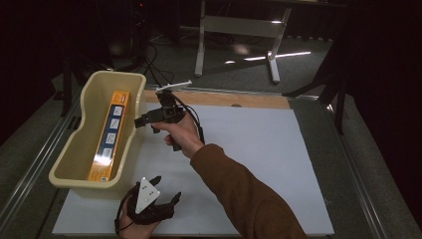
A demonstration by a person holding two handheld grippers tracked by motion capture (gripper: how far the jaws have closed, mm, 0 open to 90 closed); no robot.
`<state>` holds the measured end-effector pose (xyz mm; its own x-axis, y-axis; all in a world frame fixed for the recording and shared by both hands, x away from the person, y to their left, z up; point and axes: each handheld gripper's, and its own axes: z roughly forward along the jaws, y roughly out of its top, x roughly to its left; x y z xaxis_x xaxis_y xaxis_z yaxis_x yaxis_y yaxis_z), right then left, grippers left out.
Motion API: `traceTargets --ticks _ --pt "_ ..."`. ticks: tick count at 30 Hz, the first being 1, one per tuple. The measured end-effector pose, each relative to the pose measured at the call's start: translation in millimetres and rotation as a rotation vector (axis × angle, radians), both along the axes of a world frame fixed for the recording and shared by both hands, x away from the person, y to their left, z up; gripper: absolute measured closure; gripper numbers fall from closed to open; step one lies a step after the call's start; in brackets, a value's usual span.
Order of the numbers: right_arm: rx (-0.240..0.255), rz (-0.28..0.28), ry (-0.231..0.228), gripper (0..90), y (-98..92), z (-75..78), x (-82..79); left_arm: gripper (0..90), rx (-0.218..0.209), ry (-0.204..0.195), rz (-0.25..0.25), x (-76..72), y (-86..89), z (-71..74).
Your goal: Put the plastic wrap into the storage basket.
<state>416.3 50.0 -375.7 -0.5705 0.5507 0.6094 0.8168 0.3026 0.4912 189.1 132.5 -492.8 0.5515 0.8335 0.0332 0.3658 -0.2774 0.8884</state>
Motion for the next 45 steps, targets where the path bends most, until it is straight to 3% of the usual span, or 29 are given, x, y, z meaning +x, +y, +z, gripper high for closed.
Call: traceTargets --ticks 4,9,11,12,19,20,22,23,24,25,27,30,31,33,34,36,39,41,42,45 --pt "-0.011 -0.003 -0.076 34.8 -23.1 0.4 -6.4 21.5 0.000 0.000 0.000 0.4 -0.7 -0.2" --pt "0.004 -0.020 -0.088 35.0 -42.7 -3.4 -8.8 21.4 0.011 0.000 -0.006 0.6 -3.2 -0.6" --pt "0.027 -0.044 -0.090 35.1 -55.3 -6.7 -11.3 21.4 0.008 -0.002 -0.004 0.7 -2.0 -0.2" --pt "0.033 -0.065 -0.116 35.1 -69.6 -11.5 -14.9 21.4 0.006 0.000 0.002 1.0 -0.6 0.2" --pt "0.002 -0.064 -0.163 35.2 -101.5 -27.6 -25.8 21.5 0.003 -0.001 0.013 1.5 3.0 1.1" --pt "-0.033 -0.065 -0.202 35.1 -112.0 -33.3 -32.1 21.4 0.002 0.003 0.015 2.7 3.9 1.1" --pt "-0.046 -0.056 -0.225 35.0 -117.2 -36.2 -35.8 21.4 0.001 0.004 0.017 3.2 4.2 1.1" --pt "-0.070 -0.043 -0.276 34.8 -128.9 -41.8 -43.5 21.5 -0.001 0.004 0.020 3.5 4.8 1.3" --pt "-0.070 -0.043 -0.276 34.8 -128.9 -41.8 -43.5 21.5 0.001 0.004 0.021 3.7 5.6 1.6" --pt "-0.083 -0.039 -0.323 34.0 -141.6 -47.8 -52.0 21.5 0.002 0.003 0.023 3.8 6.4 1.7" --pt "-0.089 -0.039 -0.346 33.8 -147.8 -51.1 -56.3 21.5 0.000 0.005 0.028 4.2 7.3 1.5" --pt "-0.145 -0.011 -0.446 32.2 -171.7 -63.6 -71.6 21.5 0.000 0.009 0.034 4.8 8.3 1.4" --pt "-0.145 -0.011 -0.446 32.2 -171.7 -63.6 -71.6 21.5 -0.001 0.010 0.034 5.1 8.7 1.3" --pt "-0.182 -0.005 -0.510 31.4 -183.7 -69.7 -79.3 21.4 -0.003 0.013 0.038 6.0 9.5 0.8" --pt "-0.248 -0.016 -0.595 31.2 -194.9 -77.9 -86.7 21.5 -0.004 0.016 0.038 6.9 10.5 0.9" --pt "-0.272 -0.013 -0.612 30.8 -200.0 -82.9 -89.6 21.5 -0.004 0.014 0.038 6.9 10.9 1.3" --pt "-0.309 0.004 -0.600 30.6 -216.4 -96.0 -98.3 21.5 -0.005 0.009 0.038 5.7 12.4 2.7" --pt "-0.328 0.010 -0.624 28.8 -235.4 -105.2 -109.3 21.6 -0.009 0.011 0.042 6.4 14.8 3.0" --pt "-0.328 0.010 -0.624 28.8 -235.4 -105.2 -109.3 21.7 -0.009 0.011 0.042 6.4 14.8 3.0" --pt "-0.302 -0.024 -0.607 28.6 -261.5 -113.7 -120.3 21.7 -0.009 0.017 0.053 7.7 17.4 2.4"
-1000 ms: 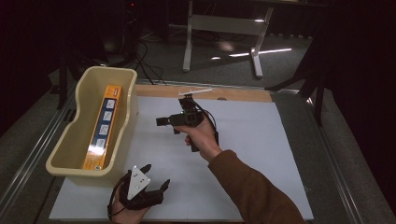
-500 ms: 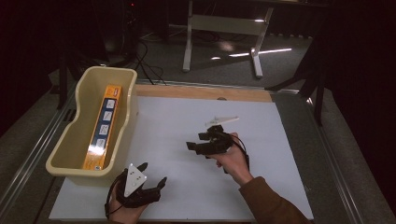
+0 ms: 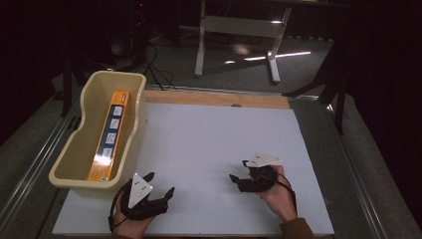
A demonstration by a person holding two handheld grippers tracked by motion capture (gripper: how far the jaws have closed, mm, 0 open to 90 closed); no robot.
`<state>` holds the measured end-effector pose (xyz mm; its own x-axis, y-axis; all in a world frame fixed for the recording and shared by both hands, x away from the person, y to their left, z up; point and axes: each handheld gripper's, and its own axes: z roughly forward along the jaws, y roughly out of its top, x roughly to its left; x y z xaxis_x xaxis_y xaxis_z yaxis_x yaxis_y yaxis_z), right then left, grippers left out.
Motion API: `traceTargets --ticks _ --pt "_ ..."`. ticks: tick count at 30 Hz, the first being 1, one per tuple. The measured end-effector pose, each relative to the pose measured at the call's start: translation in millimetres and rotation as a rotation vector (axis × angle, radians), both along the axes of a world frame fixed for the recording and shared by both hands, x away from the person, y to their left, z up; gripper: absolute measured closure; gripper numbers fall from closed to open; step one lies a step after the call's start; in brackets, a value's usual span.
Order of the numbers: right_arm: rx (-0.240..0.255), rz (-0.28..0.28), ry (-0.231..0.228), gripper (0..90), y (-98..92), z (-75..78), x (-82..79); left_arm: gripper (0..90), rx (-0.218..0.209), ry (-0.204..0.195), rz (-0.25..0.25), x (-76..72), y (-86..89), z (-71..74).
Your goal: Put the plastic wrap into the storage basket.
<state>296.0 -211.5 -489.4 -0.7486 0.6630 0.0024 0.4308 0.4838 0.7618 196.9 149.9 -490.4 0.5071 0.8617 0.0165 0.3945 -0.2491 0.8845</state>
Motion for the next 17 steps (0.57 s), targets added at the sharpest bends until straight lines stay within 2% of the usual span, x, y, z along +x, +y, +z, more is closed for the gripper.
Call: traceTargets --ticks 3,7,9,12,17 --pt "0.053 -0.023 -0.019 27.0 -22.2 -3.6 -10.4 21.7 0.001 -0.002 0.007 0.6 1.2 0.3" --pt "0.117 -0.076 -0.090 24.6 -48.8 -6.1 -27.1 21.7 -0.002 -0.003 0.020 1.8 4.0 0.3" --pt "0.157 -0.102 -0.099 24.2 -58.7 -7.7 -34.0 21.7 -0.004 -0.004 0.024 1.7 5.0 0.4" --pt "0.132 -0.119 -0.107 23.7 -66.6 -10.0 -38.8 21.7 -0.002 -0.007 0.025 1.1 5.0 0.5" --pt "0.129 -0.111 -0.093 22.8 -67.8 -13.0 -35.1 21.7 0.008 0.000 0.020 2.1 3.1 -1.1"
